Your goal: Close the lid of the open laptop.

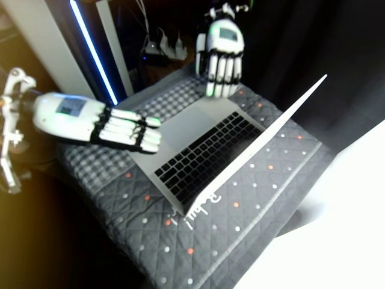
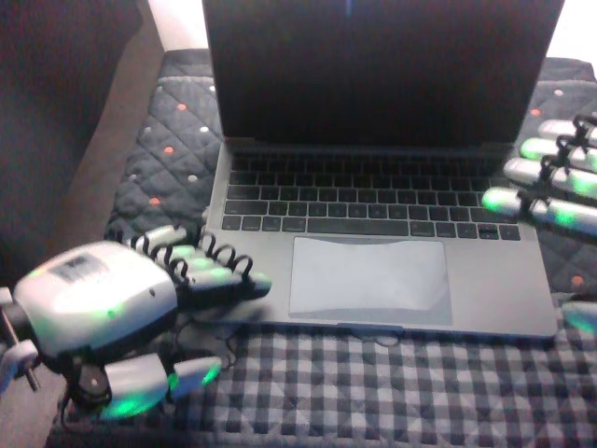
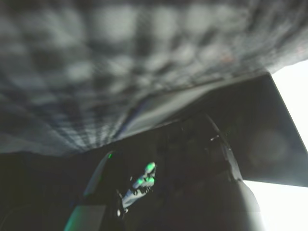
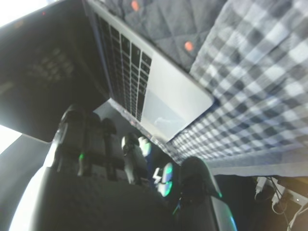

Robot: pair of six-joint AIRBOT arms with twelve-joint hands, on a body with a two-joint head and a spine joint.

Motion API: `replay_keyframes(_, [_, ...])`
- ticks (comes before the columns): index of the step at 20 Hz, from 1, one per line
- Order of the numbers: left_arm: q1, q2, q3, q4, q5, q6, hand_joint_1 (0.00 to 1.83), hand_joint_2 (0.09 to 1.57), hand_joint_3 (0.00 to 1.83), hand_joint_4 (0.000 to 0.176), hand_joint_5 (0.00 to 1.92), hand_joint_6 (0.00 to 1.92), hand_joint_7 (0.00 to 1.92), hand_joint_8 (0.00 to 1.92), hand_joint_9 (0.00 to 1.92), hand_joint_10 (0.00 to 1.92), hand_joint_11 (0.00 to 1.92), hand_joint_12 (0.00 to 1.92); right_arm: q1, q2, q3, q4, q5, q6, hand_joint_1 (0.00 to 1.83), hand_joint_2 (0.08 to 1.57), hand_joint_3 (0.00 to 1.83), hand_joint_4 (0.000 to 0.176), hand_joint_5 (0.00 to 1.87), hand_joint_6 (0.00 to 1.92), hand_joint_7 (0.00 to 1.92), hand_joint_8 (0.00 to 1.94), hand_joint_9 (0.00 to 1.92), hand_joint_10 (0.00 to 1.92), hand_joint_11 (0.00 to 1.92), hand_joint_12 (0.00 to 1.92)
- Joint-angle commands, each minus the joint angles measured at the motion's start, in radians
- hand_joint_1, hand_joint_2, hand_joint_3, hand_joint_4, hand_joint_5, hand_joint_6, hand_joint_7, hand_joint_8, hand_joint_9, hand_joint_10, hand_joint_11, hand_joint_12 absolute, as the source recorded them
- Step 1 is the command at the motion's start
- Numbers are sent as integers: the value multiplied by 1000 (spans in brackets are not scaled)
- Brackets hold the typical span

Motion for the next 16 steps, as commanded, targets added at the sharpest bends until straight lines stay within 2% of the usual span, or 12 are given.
replay_keyframes(1, [1,-8,6,-3,-96,-14,488,1444,1,0,303,76,317,5,219,100,0,933,15,9,9,18,137,9,109,1369,20,66,0,0,0,0,0,0,2,1])
replay_keyframes(2, [5,-24,11,-3,-81,-21,530,1431,0,0,310,73,321,5,221,94,0,951,20,7,17,18,155,27,151,1379,19,98,0,0,0,0,0,0,0,0])
replay_keyframes(4, [5,-35,16,-3,-69,-23,518,1423,0,18,304,59,308,2,230,83,0,1082,47,-1,24,18,162,29,96,1376,11,101,0,0,0,0,0,0,2,1])
replay_keyframes(5, [5,-39,19,-3,-66,-26,489,1430,0,26,286,47,281,1,204,66,0,1070,77,-10,31,12,158,29,60,1348,0,125,0,0,0,0,0,0,0,0])
replay_keyframes(6, [5,-40,20,-4,-64,-29,471,1435,2,21,296,46,284,3,204,61,0,1100,108,-21,39,4,151,28,80,1323,0,156,0,0,0,0,0,0,0,0])
replay_keyframes(7, [8,-42,22,-6,-60,-30,408,1453,9,14,291,39,267,5,197,54,0,1120,166,-42,54,-13,124,28,108,1328,0,111,0,0,0,0,0,0,0,0])
replay_keyframes(8, [13,-42,23,-12,-63,-30,386,1457,8,18,288,34,259,3,195,49,0,1105,213,-59,65,-32,97,28,148,1348,1,118,0,0,0,0,0,0,15,8])
replay_keyframes(10, [21,-42,23,-18,-73,-31,370,1458,4,33,287,26,251,3,190,41,0,1093,304,-98,92,-51,47,14,169,1369,7,158,0,0,0,0,0,0,25,21])
replay_keyframes(12, [21,-46,25,-20,-72,-31,394,1461,2,39,303,26,241,1,183,32,0,1086,370,-128,120,-51,23,4,215,1356,0,146,0,0,0,0,0,0,0,2])
replay_keyframes(14, [22,-47,25,-27,-74,-31,446,1450,0,47,309,24,221,0,169,23,0,1101,440,-155,146,-50,-16,-9,116,1366,4,139,0,0,0,0,0,0,14,7])
replay_keyframes(15, [22,-48,26,-27,-74,-31,463,1451,0,39,309,22,213,1,162,18,0,1051,474,-171,157,-47,-44,-23,161,1371,4,111,0,0,0,0,0,0,3,4])
replay_keyframes(16, [22,-50,28,-26,-74,-31,486,1445,0,42,313,21,207,0,159,16,0,1032,510,-191,177,-47,-72,-23,208,1375,4,74,0,0,0,0,0,0,0,0])
